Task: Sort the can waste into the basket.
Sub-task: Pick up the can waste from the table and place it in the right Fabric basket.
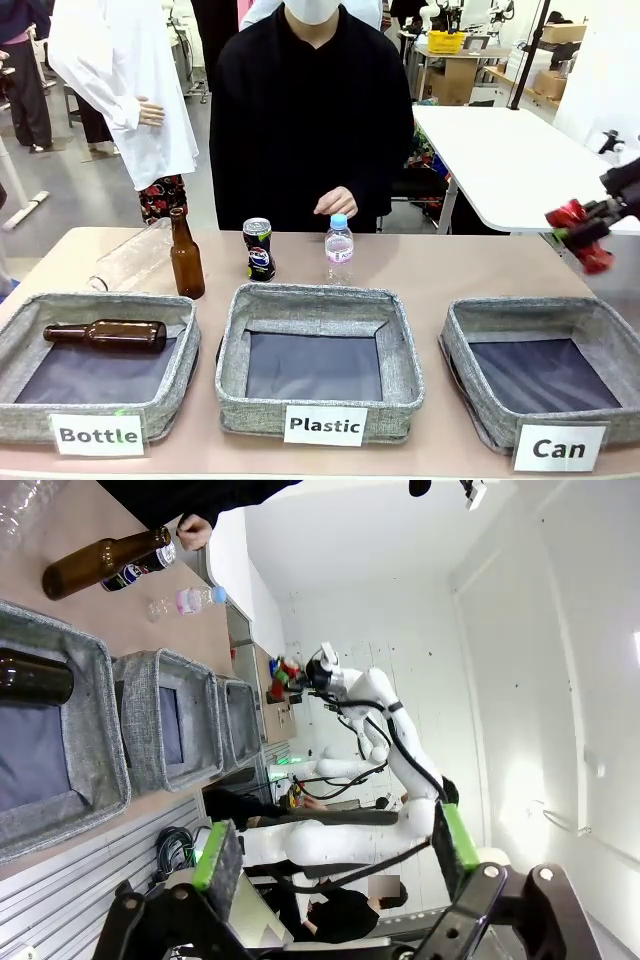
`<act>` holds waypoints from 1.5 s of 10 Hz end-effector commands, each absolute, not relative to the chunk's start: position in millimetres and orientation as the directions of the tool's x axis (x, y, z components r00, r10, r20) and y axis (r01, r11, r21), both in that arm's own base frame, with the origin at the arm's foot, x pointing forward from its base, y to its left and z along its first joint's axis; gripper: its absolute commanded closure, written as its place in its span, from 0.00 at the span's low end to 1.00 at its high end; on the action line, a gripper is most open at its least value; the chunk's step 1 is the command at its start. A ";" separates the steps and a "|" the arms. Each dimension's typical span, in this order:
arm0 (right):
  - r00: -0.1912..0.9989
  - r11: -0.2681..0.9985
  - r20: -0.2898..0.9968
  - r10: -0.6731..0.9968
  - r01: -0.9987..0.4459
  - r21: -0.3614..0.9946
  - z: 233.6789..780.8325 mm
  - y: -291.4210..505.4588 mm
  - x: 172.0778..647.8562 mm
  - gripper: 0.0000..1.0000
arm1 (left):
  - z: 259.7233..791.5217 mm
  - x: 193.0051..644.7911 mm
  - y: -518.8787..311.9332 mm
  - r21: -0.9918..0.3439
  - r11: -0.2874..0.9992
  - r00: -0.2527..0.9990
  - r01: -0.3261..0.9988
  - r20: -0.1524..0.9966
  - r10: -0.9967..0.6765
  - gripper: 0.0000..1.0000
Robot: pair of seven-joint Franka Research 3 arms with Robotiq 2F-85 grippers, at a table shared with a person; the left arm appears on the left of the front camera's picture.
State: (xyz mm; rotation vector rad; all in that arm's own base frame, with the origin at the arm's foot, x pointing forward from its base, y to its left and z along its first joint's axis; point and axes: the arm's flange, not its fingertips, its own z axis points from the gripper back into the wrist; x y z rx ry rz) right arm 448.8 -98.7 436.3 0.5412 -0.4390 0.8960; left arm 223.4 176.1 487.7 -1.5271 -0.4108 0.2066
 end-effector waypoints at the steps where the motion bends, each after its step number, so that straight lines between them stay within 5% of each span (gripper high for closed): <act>1: 0.542 0.366 0.456 0.706 -0.830 0.420 443.0 -75.7 396.4 1.00 | 490.6 223.5 175.1 -0.992 0.034 0.913 0.118 0.122 0.390 0.00; 4: 0.399 0.219 0.433 0.808 -0.886 0.408 437.0 -57.7 345.3 1.00 | 490.6 223.5 175.1 -0.992 0.034 0.913 0.118 0.122 0.390 0.00; 7: 0.364 0.188 0.493 0.790 -0.910 0.371 439.9 -57.8 358.2 1.00 | 490.6 223.5 175.1 -0.992 0.034 0.913 0.118 0.122 0.390 0.00; 8: 0.345 0.177 0.520 0.781 -0.922 0.346 439.1 -53.9 360.2 0.62 | 490.6 223.5 175.1 -0.992 0.034 0.913 0.118 0.122 0.390 0.00; 9: 0.330 0.188 0.541 0.774 -0.935 0.302 440.9 -55.9 362.7 0.41 | 490.6 223.5 175.1 -0.992 0.034 0.913 0.118 0.122 0.390 0.00; 10: 0.308 0.188 0.562 0.767 -0.947 0.262 438.0 -51.6 362.3 0.03 | 490.6 223.5 175.1 -0.992 0.034 0.913 0.118 0.122 0.390 0.00; 13: 0.275 0.177 0.599 0.752 -0.960 0.218 432.6 -45.2 361.9 0.00 | 490.6 223.5 175.1 -0.992 0.034 0.913 0.118 0.122 0.390 0.00; 14: 0.289 0.182 0.600 0.746 -0.955 0.234 430.4 -44.8 365.1 0.07 | 490.6 223.5 175.1 -0.992 0.034 0.913 0.118 0.122 0.390 0.00; 15: 0.305 0.194 0.597 0.742 -0.950 0.245 429.2 -44.5 366.6 0.00 | 490.6 223.5 175.1 -0.992 0.034 0.913 0.118 0.122 0.390 0.00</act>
